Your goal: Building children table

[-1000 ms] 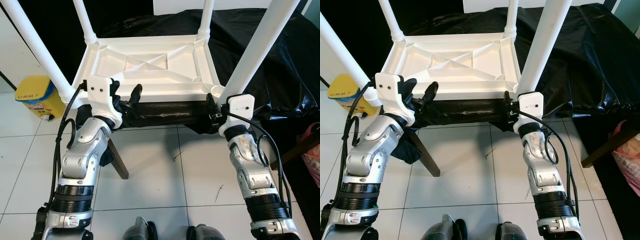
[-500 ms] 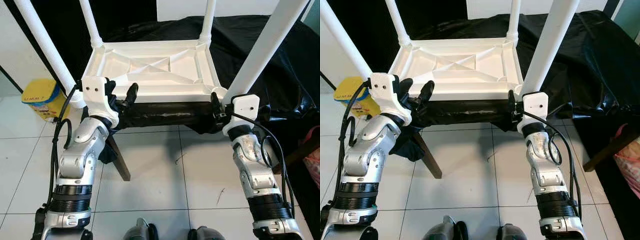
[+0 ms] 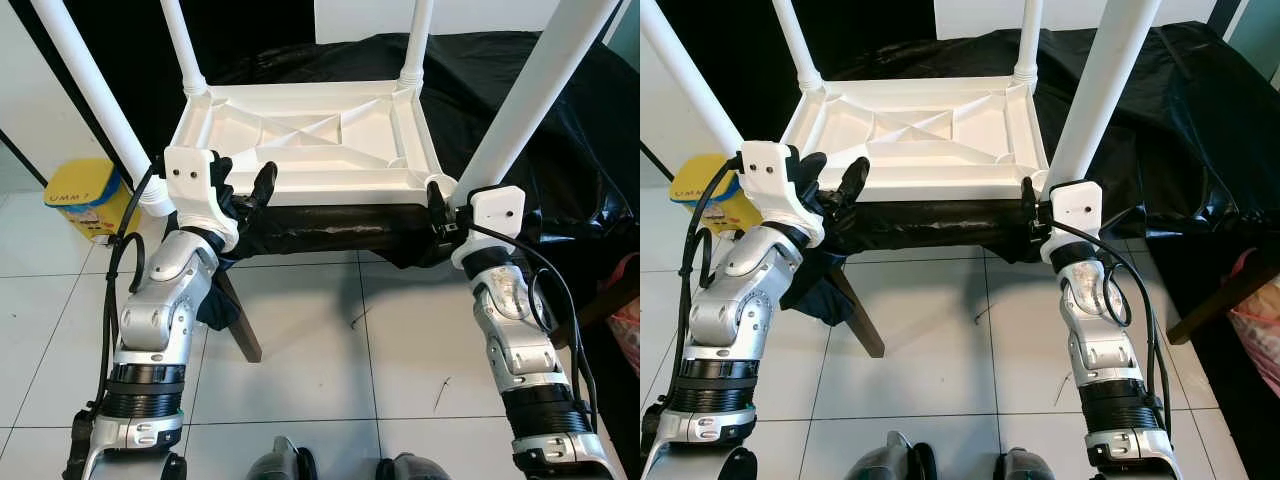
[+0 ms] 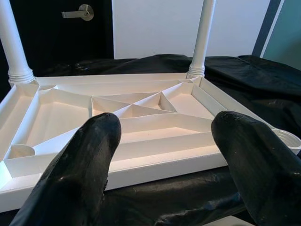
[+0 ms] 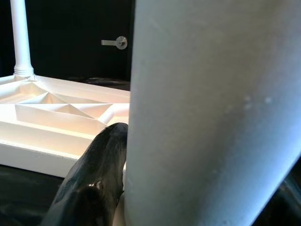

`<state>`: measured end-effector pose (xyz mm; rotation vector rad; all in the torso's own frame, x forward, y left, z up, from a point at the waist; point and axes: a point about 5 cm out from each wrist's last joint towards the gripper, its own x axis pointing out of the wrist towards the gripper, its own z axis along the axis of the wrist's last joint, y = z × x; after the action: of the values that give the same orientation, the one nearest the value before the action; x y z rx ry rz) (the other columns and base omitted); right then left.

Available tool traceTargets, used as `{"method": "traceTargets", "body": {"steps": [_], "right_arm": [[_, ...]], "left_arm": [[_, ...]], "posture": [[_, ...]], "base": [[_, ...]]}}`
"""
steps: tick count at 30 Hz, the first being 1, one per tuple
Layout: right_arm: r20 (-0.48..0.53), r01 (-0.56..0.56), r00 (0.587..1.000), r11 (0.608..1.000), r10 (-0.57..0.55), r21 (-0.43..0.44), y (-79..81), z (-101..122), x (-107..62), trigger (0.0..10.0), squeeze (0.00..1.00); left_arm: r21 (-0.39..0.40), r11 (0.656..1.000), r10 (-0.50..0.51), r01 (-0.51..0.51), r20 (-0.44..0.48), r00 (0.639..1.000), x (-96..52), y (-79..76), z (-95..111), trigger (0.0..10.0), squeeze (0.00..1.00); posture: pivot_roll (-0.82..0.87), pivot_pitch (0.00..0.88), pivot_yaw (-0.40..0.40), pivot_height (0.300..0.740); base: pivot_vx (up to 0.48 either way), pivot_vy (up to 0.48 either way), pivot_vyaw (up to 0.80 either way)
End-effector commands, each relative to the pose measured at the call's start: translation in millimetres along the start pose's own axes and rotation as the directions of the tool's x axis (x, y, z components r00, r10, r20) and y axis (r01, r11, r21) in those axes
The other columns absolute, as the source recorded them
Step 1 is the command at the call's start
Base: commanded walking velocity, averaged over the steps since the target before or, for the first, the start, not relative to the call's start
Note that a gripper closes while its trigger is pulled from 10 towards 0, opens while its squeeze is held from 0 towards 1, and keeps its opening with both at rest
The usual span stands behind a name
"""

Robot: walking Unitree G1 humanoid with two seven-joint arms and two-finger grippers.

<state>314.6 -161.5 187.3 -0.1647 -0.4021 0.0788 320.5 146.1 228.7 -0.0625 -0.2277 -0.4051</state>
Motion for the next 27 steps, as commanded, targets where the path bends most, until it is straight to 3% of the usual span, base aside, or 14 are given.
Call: {"method": "traceTargets", "body": {"steps": [1, 27], "right_arm": [[0.017, 0.001, 1.000, 1.000, -0.001, -0.009, -1.3, 1.7, 1.6, 10.0, 0.00], [0.019, -0.013, 1.000, 1.000, 0.013, -0.018, -2.1, -0.5, 5.2, 10.0, 0.00]], "left_arm": [[-0.004, 1.000, -0.021, 0.021, 0.007, 1.000, -0.2, 1.7, 0.2, 10.0, 0.00], [-0.010, 1.000, -0.017, 0.018, 0.021, 1.000, -0.2, 2.2, 1.5, 10.0, 0.00]], "posture": [[-0.09, 0.030, 0.043, 0.740], [-0.08, 0.006, 0.031, 0.740]], "base": [[0.000, 0.000, 0.00], [0.000, 0.000, 0.00]]}}
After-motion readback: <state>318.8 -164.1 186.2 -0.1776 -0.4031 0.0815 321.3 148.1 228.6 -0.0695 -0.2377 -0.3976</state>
